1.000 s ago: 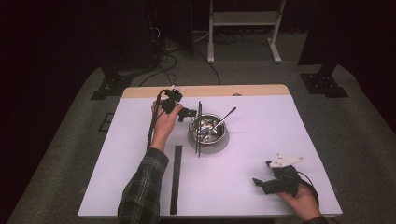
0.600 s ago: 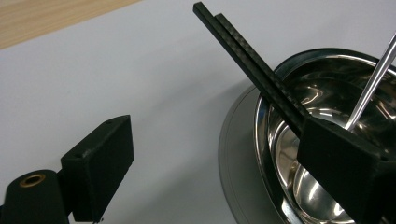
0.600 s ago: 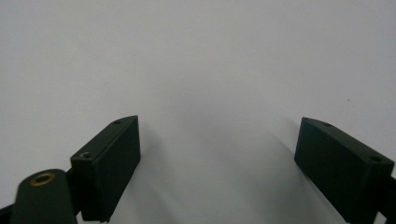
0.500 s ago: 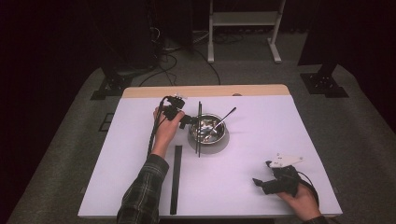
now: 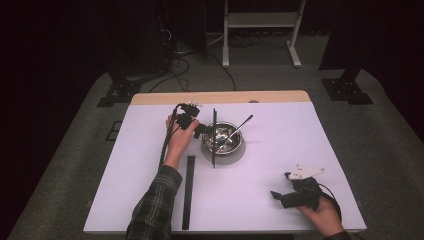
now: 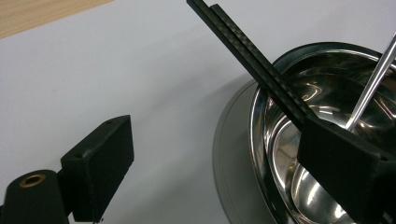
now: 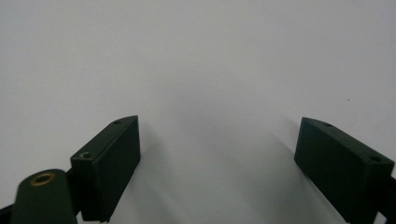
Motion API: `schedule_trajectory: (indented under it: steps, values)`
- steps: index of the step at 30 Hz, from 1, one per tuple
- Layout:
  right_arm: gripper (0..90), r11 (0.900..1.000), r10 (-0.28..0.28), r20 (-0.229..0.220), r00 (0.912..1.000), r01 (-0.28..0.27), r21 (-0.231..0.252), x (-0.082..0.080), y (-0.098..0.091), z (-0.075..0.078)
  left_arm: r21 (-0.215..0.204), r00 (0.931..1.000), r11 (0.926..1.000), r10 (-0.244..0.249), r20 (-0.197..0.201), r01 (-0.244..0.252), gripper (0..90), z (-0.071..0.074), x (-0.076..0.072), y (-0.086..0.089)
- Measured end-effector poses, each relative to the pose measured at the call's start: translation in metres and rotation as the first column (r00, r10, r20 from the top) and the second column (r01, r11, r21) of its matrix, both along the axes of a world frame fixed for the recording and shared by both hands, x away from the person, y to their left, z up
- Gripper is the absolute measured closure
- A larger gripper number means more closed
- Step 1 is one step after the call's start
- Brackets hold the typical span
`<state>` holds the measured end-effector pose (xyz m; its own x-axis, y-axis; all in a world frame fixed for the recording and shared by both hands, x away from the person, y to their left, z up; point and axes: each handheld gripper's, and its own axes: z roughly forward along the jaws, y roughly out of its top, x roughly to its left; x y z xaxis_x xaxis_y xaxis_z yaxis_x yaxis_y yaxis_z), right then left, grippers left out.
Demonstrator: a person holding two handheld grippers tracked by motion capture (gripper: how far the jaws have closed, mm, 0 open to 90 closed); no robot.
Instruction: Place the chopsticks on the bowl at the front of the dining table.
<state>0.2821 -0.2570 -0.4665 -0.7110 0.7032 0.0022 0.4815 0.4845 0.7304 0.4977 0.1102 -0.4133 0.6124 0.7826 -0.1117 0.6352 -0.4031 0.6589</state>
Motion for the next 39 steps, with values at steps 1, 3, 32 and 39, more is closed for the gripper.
schedule_trajectory:
  steps: [1, 3, 32, 39]
  values:
    - [12.6, 1.0000, 0.000, 0.000, 1.0000, 0.000, 0.000, 0.000, 0.000, 0.000, 0.000, 1.0000, 1.0000, -0.001, -0.001, 0.001, 10.1, 0.000, 0.000, 0.001]
    - [12.6, 1.0000, 0.000, 0.000, 1.0000, 0.000, 0.000, 0.000, 0.000, 0.000, -0.013, 1.0000, 0.9999, -0.004, -0.007, 0.004, 10.1, 0.002, -0.001, 0.002]
    - [12.6, 1.0000, -0.001, 0.000, 1.0000, 0.001, -0.001, 0.000, 0.000, 0.000, -0.101, 0.9723, 0.9680, -0.223, 0.069, 0.230, 66.2, 0.040, -0.107, 0.028]
    - [12.6, 1.0000, -0.001, -0.001, 1.0000, 0.001, 0.000, 0.000, 0.000, 0.000, -0.125, 0.9534, 0.9459, -0.292, 0.076, 0.299, 90.0, 0.044, -0.133, 0.026]
